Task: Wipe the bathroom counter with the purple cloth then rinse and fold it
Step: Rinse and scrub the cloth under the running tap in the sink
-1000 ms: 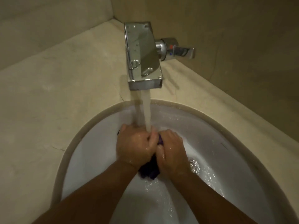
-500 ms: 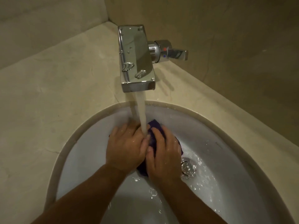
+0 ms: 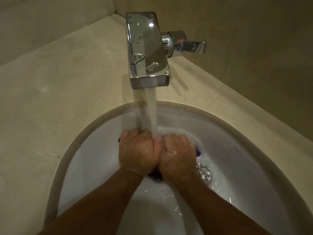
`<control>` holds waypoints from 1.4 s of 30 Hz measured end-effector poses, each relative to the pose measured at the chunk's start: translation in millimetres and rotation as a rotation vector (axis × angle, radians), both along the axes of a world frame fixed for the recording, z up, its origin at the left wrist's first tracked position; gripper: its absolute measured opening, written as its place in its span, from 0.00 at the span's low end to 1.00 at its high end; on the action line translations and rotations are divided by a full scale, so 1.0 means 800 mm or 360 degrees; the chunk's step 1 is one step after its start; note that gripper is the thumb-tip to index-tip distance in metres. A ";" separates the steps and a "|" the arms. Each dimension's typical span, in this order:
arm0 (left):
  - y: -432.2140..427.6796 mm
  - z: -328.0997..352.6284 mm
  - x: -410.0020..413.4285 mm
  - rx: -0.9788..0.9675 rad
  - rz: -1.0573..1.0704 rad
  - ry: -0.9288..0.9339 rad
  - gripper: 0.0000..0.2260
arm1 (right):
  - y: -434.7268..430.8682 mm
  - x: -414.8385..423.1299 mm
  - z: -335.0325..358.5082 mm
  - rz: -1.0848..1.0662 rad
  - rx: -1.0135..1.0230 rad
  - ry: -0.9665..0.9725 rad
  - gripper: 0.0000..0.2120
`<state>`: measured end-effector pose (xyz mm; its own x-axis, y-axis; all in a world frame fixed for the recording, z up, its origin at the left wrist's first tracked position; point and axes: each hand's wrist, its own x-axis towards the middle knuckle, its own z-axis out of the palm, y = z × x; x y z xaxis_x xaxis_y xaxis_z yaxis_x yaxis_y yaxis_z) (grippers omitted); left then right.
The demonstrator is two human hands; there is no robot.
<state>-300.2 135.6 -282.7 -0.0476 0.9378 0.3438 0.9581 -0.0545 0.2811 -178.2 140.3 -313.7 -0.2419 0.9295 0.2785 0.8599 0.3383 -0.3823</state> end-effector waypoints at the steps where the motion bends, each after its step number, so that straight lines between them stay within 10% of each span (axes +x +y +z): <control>1: 0.001 -0.001 0.003 -0.0015 -0.0006 -0.0020 0.23 | 0.001 0.005 -0.001 0.0074 0.0049 0.0129 0.13; 10: -0.009 0.010 0.008 0.0050 0.0013 -0.0307 0.20 | -0.002 0.017 0.023 0.0217 -0.0067 0.0643 0.11; 16: 0.004 0.073 -0.006 0.0332 0.0166 -0.0645 0.13 | 0.003 -0.033 0.069 -0.0543 -0.1034 0.2427 0.06; 22: -0.011 0.020 -0.012 -0.0158 -0.0091 0.0069 0.15 | -0.040 -0.019 0.021 -0.0245 -0.0290 0.0866 0.15; 28: -0.019 -0.003 -0.012 0.0066 -0.0287 -0.0203 0.26 | -0.039 -0.018 0.014 -0.0153 -0.0312 0.0775 0.18; 42: 0.000 0.011 0.008 0.0000 -0.0006 0.0009 0.20 | -0.012 -0.008 0.002 -0.0330 -0.0167 0.0541 0.12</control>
